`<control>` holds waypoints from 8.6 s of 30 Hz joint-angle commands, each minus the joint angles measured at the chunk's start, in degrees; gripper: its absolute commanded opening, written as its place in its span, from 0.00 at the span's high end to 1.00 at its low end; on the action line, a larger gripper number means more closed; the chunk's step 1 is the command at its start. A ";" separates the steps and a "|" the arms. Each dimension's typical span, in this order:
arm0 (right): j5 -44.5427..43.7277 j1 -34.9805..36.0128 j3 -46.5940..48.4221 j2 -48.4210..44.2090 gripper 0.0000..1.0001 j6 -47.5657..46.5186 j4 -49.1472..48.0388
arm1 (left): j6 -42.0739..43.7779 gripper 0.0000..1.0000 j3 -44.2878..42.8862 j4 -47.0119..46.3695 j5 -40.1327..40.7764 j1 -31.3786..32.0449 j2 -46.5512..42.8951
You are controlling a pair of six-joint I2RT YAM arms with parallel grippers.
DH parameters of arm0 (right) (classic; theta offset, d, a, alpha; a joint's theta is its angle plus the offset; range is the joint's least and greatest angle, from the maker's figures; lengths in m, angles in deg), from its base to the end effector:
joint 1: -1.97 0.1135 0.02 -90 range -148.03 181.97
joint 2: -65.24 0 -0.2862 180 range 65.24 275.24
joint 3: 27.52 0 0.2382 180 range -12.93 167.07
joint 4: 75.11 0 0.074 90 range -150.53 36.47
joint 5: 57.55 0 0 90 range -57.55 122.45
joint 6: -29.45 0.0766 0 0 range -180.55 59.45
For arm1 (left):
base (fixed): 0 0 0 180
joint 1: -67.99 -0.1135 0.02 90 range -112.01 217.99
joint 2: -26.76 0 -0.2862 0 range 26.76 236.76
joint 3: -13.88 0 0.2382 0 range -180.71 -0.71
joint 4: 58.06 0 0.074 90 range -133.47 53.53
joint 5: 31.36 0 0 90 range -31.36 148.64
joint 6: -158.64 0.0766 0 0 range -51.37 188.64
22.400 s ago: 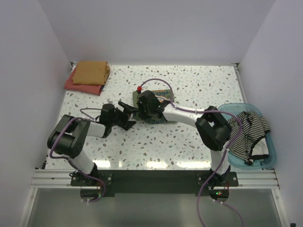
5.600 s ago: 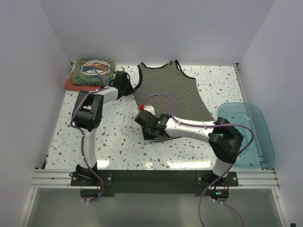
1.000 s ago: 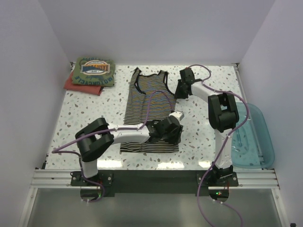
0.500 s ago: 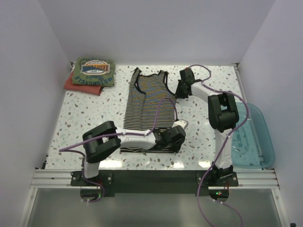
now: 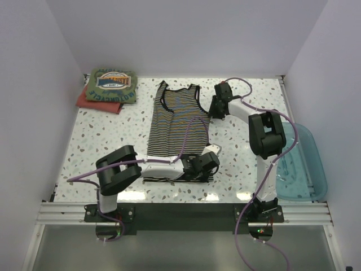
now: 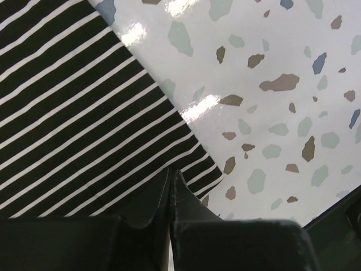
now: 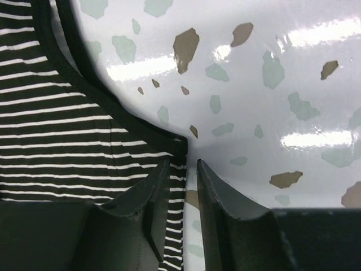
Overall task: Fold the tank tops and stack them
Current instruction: Fold the tank top
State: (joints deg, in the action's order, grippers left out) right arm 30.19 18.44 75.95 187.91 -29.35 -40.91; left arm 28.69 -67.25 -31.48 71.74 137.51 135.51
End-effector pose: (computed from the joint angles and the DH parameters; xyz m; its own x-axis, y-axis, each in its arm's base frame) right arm 0.4700 0.1358 0.1552 -0.7936 0.3051 -0.5264 0.1758 0.9432 0.2818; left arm 0.1597 -0.3780 0.1536 -0.7736 0.2839 -0.5665 0.4817 0.8443 -0.2347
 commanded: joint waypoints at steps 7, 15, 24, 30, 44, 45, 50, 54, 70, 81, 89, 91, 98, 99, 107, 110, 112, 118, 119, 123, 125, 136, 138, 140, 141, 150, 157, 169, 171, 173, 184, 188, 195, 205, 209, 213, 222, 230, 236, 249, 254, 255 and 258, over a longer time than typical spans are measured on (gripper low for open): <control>-1.52 -0.38 -5.21 -5.08 0.65 -0.62 -0.37 | -1.28 0.98 6.94 1.02 0.78 -0.08 -8.55; -0.90 -0.39 -1.79 -0.78 0.66 -0.35 -0.63 | -1.72 0.98 9.76 -0.12 -1.15 -1.49 -8.73; -1.25 -0.21 -0.20 1.78 0.72 -0.79 -0.98 | -1.54 0.99 11.26 0.84 -1.50 -4.03 -9.70; -2.57 -0.03 -2.30 1.34 0.93 -1.58 -1.07 | -0.84 0.99 12.58 1.28 -2.12 -4.48 -10.75; -7.67 0.32 -20.41 -12.45 1.00 -1.58 -3.62 | 2.41 0.93 16.27 -3.37 -16.44 -2.02 -17.51; -7.76 0.32 -21.02 -13.24 1.00 -1.49 -3.71 | 2.41 0.90 16.01 -3.72 -16.97 -1.58 -17.87; -8.11 0.32 -22.17 -16.24 1.00 -1.41 -3.36 | 1.80 0.67 13.12 -4.25 -16.01 0.27 -19.45; -8.11 0.32 -20.33 -15.71 1.00 -1.76 -1.78 | 1.27 0.58 10.39 -2.95 -13.99 1.58 -17.70; -6.96 0.32 -16.37 -14.83 0.86 -1.41 -0.11 | -1.28 0.53 9.06 -1.18 -4.49 5.02 -8.82; -6.79 0.23 -16.64 -14.30 0.67 -1.14 -0.81 | -0.84 0.90 8.62 -0.47 -5.19 5.28 -9.17; -7.93 0.14 -16.72 -12.28 0.76 -1.23 -0.72 | -0.13 1.00 8.71 -2.41 -8.18 5.72 -9.87; -7.85 0.14 -16.55 -12.02 0.84 -1.40 -0.72 | -0.05 0.93 8.27 -2.41 -8.44 5.89 -9.87; -7.05 0.14 -16.55 -11.93 1.00 -1.14 -0.90 | -0.57 0.52 5.20 2.15 -2.30 7.03 -9.70; -7.05 0.14 -16.46 -11.84 1.00 -1.14 -0.90 | -0.49 0.52 4.67 3.64 -1.51 7.12 -9.26; -6.44 0.14 -16.28 -11.05 1.00 -1.14 -1.16 | -1.63 0.58 -1.13 10.94 6.23 9.85 -2.76; -6.09 0.14 -16.02 -10.70 1.00 -1.14 -1.16 | -2.15 0.61 -2.88 12.44 7.55 10.99 -0.39; -6.09 0.14 -15.67 -10.35 1.00 -1.06 -0.90 | -3.29 0.63 -4.72 14.19 9.82 11.78 1.72; -5.91 0.14 -15.67 -10.52 1.00 -1.14 -1.07 | -4.70 0.72 -7.81 18.42 14.40 13.54 4.19; -6.00 0.23 -15.67 -10.52 1.00 -1.14 -0.98 | -4.79 0.76 -7.72 18.25 14.41 13.63 4.28; -7.14 -0.21 -15.76 -10.96 1.00 -1.06 -0.28 | -5.23 0.99 -7.72 18.25 15.11 13.89 3.23; -7.32 -0.65 -15.84 -11.66 1.00 -1.14 -0.02 | -4.97 1.00 -7.38 17.29 15.55 14.07 1.83; -12.86 -2.32 -15.50 -17.91 1.00 -2.55 4.90 | -2.95 1.00 2.03 -0.82 5.53 14.07 -10.40; -12.68 -2.32 -15.23 -18.25 1.00 -2.55 5.43 | -3.56 1.00 3.17 -1.97 5.53 14.07 -11.27; -12.15 -2.32 -15.05 -18.78 1.00 -2.37 5.61 | -4.09 1.00 5.01 -3.63 6.05 13.89 -12.76; -12.24 -2.32 -14.79 -19.05 1.00 -2.29 5.61 | -5.39 1.00 7.02 -4.25 6.49 13.72 -14.77; -9.34 1.62 -9.44 -19.14 1.00 -0.62 7.36 | -14.01 1.00 26.00 -13.92 6.50 7.66 -28.75; -11.36 8.31 -0.04 -12.03 1.00 1.23 9.91 | -18.58 1.00 33.49 -12.17 7.81 5.54 -35.18; -13.03 14.99 10.87 -1.30 1.00 3.08 11.67 | -24.21 1.00 40.88 -5.84 8.87 5.54 -42.74; -13.03 15.35 11.75 -0.68 1.00 3.16 11.94 | -24.92 1.00 41.75 -5.66 8.69 5.45 -43.01; -13.20 15.61 12.36 0.02 1.00 3.25 11.85 | -25.36 1.00 42.28 -5.40 8.61 5.46 -43.36; -13.73 16.31 13.86 1.25 1.00 3.17 10.71 | -26.50 1.00 42.64 -0.04 10.01 5.45 -46.87; -14.08 16.49 15.09 2.04 1.00 2.38 10.09 | -26.85 1.00 41.85 2.68 11.06 5.28 -47.66; -14.61 16.58 16.85 4.07 1.00 1.67 11.58 | -24.40 1.00 41.59 1.73 8.87 3.96 -45.74; -13.38 16.58 16.23 4.06 0.78 -1.31 9.21 | -21.41 1.00 39.21 2.25 7.46 2.64 -42.74; -13.65 16.58 17.99 3.72 0.60 -2.63 10.00 | -20.00 0.85 37.20 4.27 7.64 2.38 -43.09; -15.48 16.49 18.52 0.65 0.46 -4.39 9.92 | -18.42 0.70 34.12 8.04 9.30 2.29 -44.59; -22.61 12.63 11.41 -9.46 0.60 -1.23 12.02 | -11.39 0.78 24.62 7.46 9.59 2.03 -43.19; -20.95 7.09 9.37 -6.85 0.49 -2.02 11.41 | -6.64 0.92 20.84 -2.66 2.19 1.24 -28.52; -20.06 4.80 15.43 -0.86 0.49 -4.13 10.53 | -5.94 1.00 21.63 -5.92 0.34 0.80 -21.48; -22.43 3.48 26.33 9.42 0.69 -5.97 12.90 | -5.14 1.00 24.44 -7.06 -5.01 0.88 -14.80; -22.70 3.13 33.54 13.46 0.85 -7.73 15.18 | -4.79 1.00 25.67 -6.98 -6.77 0.88 -14.62; -22.44 3.13 34.16 14.25 0.89 -8.08 15.10 | -4.79 1.00 25.85 -6.98 -7.21 0.97 -14.62; -21.12 3.13 35.92 15.14 0.94 -8.44 14.49 | -4.53 1.00 26.47 -7.07 -8.44 0.97 -14.79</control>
State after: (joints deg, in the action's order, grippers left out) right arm 9.27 21.78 108.63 202.34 -36.30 -27.10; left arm 22.79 -43.30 -42.06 66.80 138.45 118.79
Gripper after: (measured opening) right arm 0.076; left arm 0.016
